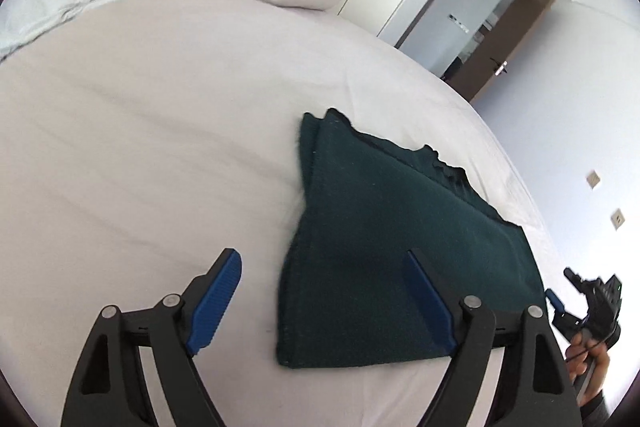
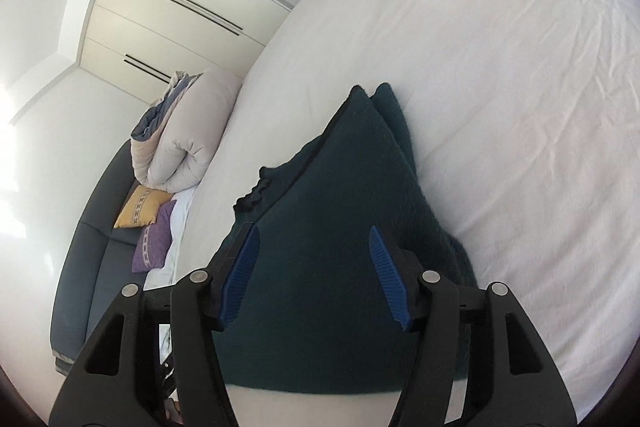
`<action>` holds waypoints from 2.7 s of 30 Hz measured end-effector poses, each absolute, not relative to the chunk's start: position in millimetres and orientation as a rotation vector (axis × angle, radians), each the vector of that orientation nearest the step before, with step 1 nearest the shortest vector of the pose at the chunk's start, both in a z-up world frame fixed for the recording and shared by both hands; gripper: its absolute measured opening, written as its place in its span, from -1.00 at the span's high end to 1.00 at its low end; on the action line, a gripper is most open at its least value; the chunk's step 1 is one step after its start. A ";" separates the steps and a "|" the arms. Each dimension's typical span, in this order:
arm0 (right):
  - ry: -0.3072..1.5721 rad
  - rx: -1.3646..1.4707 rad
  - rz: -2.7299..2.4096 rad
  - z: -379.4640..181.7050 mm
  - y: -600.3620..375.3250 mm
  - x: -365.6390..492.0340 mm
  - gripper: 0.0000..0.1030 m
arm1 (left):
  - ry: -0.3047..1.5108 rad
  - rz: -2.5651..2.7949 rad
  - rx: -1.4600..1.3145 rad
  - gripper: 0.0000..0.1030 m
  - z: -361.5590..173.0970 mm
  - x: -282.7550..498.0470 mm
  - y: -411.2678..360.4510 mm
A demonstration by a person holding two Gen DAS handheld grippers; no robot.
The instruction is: Fold small clothes
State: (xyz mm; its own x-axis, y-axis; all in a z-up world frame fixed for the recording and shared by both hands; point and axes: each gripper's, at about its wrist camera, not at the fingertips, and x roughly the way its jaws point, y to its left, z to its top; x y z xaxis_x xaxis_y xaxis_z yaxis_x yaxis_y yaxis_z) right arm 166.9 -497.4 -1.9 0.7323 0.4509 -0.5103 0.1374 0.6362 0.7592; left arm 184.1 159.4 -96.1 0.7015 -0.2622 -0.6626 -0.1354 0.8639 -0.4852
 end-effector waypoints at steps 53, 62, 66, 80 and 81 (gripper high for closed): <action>1.135 0.760 0.696 -43.8 -234.3 266.1 -0.06 | 1.064 -0.478 -1.092 0.81 -143.2 248.2 177.9; 1.091 0.920 0.767 -36.9 -277.5 274.3 -0.33 | 1.029 -0.534 -0.861 0.82 -60.6 264.0 96.1; 1.088 1.009 0.797 -29.5 -324.4 283.5 -0.41 | 1.037 -0.601 -0.729 0.82 -38.3 273.6 17.7; 1.019 1.162 0.666 -48.0 -460.5 292.3 -0.58 | 1.189 -0.627 -0.526 0.83 -104.0 272.4 -134.8; 1.016 1.144 0.661 -46.7 -460.8 293.2 -0.58 | 1.184 -0.624 -0.514 0.82 -102.8 269.8 -135.3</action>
